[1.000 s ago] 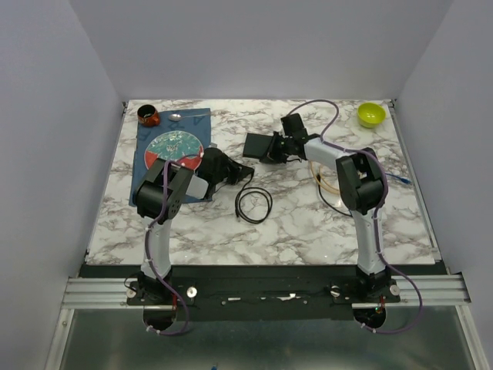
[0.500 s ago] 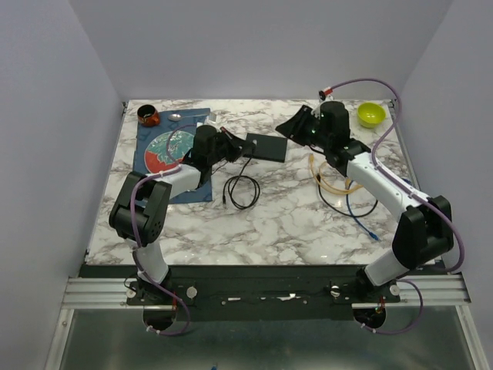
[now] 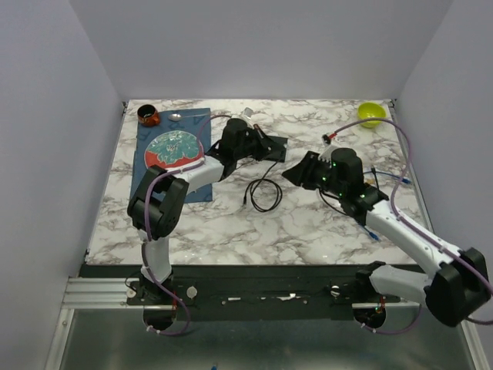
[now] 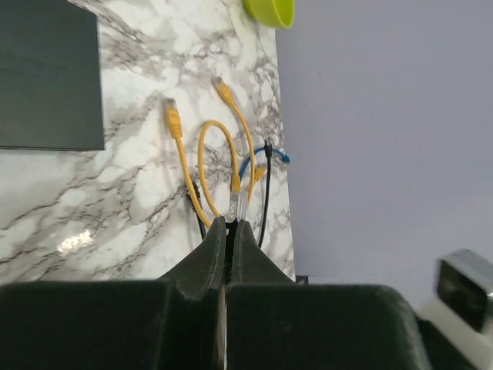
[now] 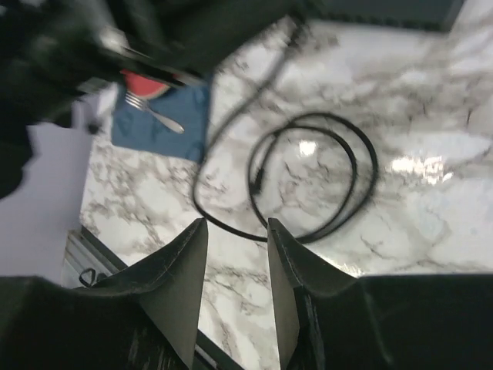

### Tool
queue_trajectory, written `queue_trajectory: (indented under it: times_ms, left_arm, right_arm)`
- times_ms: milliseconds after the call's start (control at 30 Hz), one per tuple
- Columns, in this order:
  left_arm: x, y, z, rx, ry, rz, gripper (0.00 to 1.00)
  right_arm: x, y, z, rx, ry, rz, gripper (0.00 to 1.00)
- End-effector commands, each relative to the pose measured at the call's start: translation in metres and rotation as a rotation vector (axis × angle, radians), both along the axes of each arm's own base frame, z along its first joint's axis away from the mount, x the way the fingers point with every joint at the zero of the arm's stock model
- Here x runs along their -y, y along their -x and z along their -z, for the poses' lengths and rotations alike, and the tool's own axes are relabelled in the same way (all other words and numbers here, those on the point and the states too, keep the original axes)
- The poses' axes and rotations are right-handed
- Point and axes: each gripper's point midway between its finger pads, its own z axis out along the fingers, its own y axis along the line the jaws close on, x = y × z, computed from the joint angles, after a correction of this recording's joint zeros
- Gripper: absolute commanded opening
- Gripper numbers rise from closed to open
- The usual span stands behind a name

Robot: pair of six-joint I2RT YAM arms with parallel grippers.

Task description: Pull the plug from the switch port

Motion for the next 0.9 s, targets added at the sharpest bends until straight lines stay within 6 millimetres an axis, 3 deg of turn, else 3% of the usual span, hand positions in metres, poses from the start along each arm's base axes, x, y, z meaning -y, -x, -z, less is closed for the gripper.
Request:
queue_trajectory:
  times_ms: [0, 200, 300, 367, 400, 433, 567, 600, 700, 767, 833, 867]
  left_arm:
    - [0.050, 0.019, -0.026, 0.047, 0.037, 0.155, 0.00]
    - [0.121, 0.033, -0.043, 0.049, 0.122, 0.317, 0.00]
    - [0.152, 0.041, -0.050, 0.044, 0.173, 0.386, 0.00]
    - [0.160, 0.042, -0.044, 0.024, 0.179, 0.400, 0.01]
    - [0.166, 0.046, -0.038, 0.012, 0.183, 0.438, 0.10]
    - [0.167, 0.047, -0.033, 0.002, 0.183, 0.452, 0.40]
    - [0.152, 0.043, -0.016, -0.019, 0.142, 0.409, 0.72]
    - [0.145, 0.043, -0.017, -0.021, 0.133, 0.395, 0.98]
    - [0.126, 0.033, -0.028, -0.010, 0.130, 0.363, 0.99]
    - [0.103, 0.016, -0.029, -0.004, 0.104, 0.279, 0.99]
    - [0.072, 0.011, -0.024, -0.022, 0.043, 0.190, 0.99]
    - [0.047, -0.007, -0.018, -0.029, 0.009, 0.091, 0.99]
  right_arm:
    - [0.025, 0.000, -0.050, 0.198, 0.016, 0.078, 0.45]
    - [0.032, 0.015, -0.072, 0.260, -0.012, 0.069, 0.45]
    - [0.037, 0.014, -0.074, 0.265, 0.009, 0.092, 0.45]
    - [0.043, 0.014, -0.076, 0.285, 0.031, 0.106, 0.46]
    - [0.046, 0.014, -0.076, 0.289, 0.043, 0.113, 0.46]
    - [0.046, 0.015, -0.075, 0.281, 0.056, 0.111, 0.46]
    - [0.049, 0.014, -0.071, 0.261, 0.074, 0.120, 0.46]
    - [0.049, 0.014, -0.070, 0.256, 0.074, 0.125, 0.46]
    - [0.050, 0.014, -0.064, 0.236, 0.083, 0.131, 0.46]
    - [0.054, 0.009, -0.058, 0.216, 0.112, 0.157, 0.46]
    - [0.052, 0.004, -0.040, 0.167, 0.154, 0.152, 0.46]
    - [0.051, 0.002, -0.033, 0.144, 0.172, 0.148, 0.46]
